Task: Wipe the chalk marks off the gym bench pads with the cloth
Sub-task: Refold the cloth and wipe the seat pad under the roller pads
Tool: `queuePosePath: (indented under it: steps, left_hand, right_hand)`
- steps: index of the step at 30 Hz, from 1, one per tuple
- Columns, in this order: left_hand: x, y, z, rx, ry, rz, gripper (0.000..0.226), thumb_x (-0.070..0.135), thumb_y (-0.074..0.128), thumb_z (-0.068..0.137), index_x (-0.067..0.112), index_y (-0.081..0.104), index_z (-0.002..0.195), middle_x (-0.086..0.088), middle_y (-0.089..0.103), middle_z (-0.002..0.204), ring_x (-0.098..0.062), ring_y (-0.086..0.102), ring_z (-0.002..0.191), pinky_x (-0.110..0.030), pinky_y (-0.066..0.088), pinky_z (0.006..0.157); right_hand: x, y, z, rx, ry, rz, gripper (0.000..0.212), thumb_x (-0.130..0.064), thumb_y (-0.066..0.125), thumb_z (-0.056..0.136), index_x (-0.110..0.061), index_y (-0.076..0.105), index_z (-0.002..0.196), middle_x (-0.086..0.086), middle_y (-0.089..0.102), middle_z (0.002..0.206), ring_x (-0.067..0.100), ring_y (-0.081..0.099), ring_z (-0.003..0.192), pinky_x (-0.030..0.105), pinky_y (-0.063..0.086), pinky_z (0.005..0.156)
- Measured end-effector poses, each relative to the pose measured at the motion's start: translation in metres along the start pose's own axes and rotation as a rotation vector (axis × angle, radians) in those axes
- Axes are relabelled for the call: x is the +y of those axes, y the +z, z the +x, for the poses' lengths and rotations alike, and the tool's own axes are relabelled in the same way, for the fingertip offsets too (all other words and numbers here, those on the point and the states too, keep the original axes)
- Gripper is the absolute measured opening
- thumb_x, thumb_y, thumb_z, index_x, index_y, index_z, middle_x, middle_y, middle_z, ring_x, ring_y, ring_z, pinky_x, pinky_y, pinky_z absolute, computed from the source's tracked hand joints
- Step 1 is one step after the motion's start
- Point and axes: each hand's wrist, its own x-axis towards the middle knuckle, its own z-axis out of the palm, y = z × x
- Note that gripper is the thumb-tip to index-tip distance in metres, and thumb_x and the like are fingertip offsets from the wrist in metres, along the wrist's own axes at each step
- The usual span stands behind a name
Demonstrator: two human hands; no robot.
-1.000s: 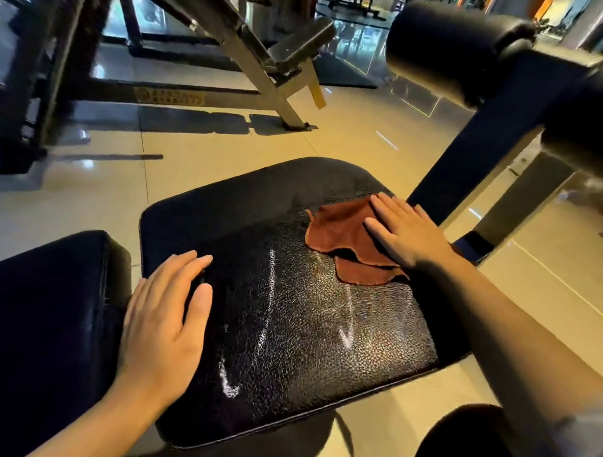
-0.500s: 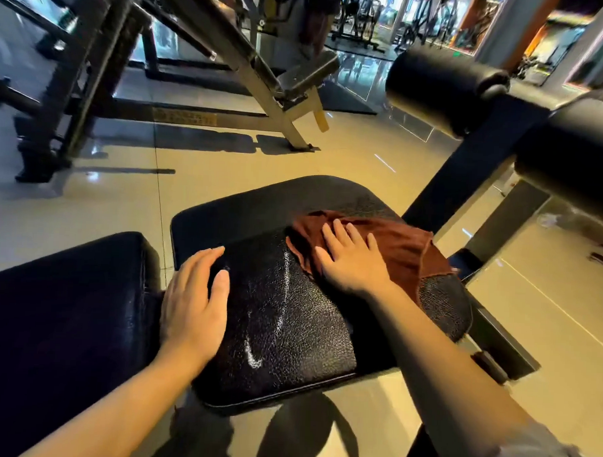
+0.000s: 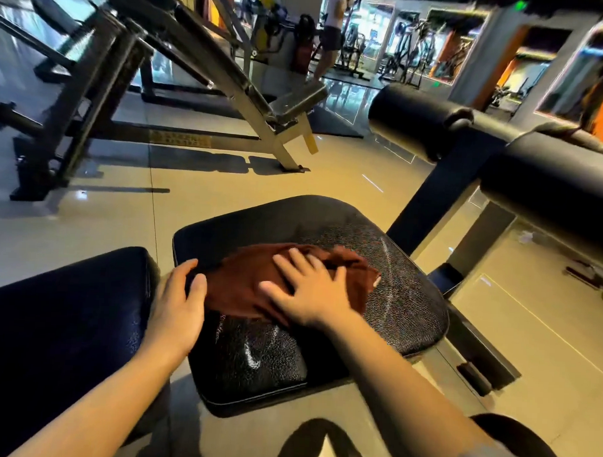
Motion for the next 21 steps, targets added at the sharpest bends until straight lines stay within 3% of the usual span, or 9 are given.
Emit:
queuePosePath:
  steps: [6,11,13,16,21]
  left_hand:
    - [0.003,0.017,-0.004,-0.039,-0.006,-0.013,0.045,0.033,0.031,0.104,0.025,0.033,0.148,0.001,0.025,0.156,-0.015,0.014,0.145,-0.037,0.010,0.119]
    - [0.004,0.027,-0.003,0.048,-0.044,0.053,0.043,0.042,0.028,0.103,0.033,0.040,0.143,0.010,0.029,0.155,-0.012,0.006,0.147,-0.043,0.012,0.118]
    - [0.004,0.029,-0.001,0.047,-0.070,0.023,0.043,0.044,0.026,0.103,0.035,0.040,0.143,0.011,0.028,0.155,-0.011,0.007,0.147,-0.044,0.013,0.118]
    - [0.004,0.024,-0.003,0.044,-0.080,-0.160,0.056,0.055,0.026,0.091,0.037,0.041,0.141,0.008,0.031,0.152,-0.013,0.019,0.144,-0.047,0.017,0.118]
    - [0.013,0.006,-0.005,0.010,-0.150,-0.518,0.045,0.040,0.028,0.104,0.039,0.024,0.149,0.005,0.024,0.156,-0.016,0.026,0.143,-0.041,0.023,0.117]
  right_hand:
    - [0.119,-0.026,0.001,0.027,0.341,-0.022,0.075,-0.080,0.014,0.085,-0.047,0.007,0.152,-0.013,-0.004,0.163,0.016,-0.001,0.150,0.061,0.000,0.116]
    - [0.115,-0.024,0.007,0.035,0.403,-0.059,0.068,-0.072,0.014,0.092,-0.044,0.004,0.153,-0.007,-0.006,0.164,0.022,-0.005,0.150,0.063,-0.004,0.115]
    - [0.087,-0.018,0.012,0.031,0.345,-0.076,0.064,-0.068,0.014,0.095,-0.044,0.003,0.153,-0.006,-0.008,0.163,0.024,-0.008,0.150,0.066,-0.006,0.113]
    - [0.012,0.002,0.018,-0.002,0.108,-0.072,0.063,-0.067,0.016,0.095,-0.045,0.004,0.153,-0.006,-0.008,0.163,0.023,-0.011,0.150,0.068,-0.010,0.111]
    - [-0.087,0.026,-0.010,-0.043,-0.198,-0.110,0.059,-0.059,0.013,0.100,-0.040,-0.002,0.154,-0.002,-0.012,0.163,0.027,-0.018,0.148,0.066,-0.016,0.110]
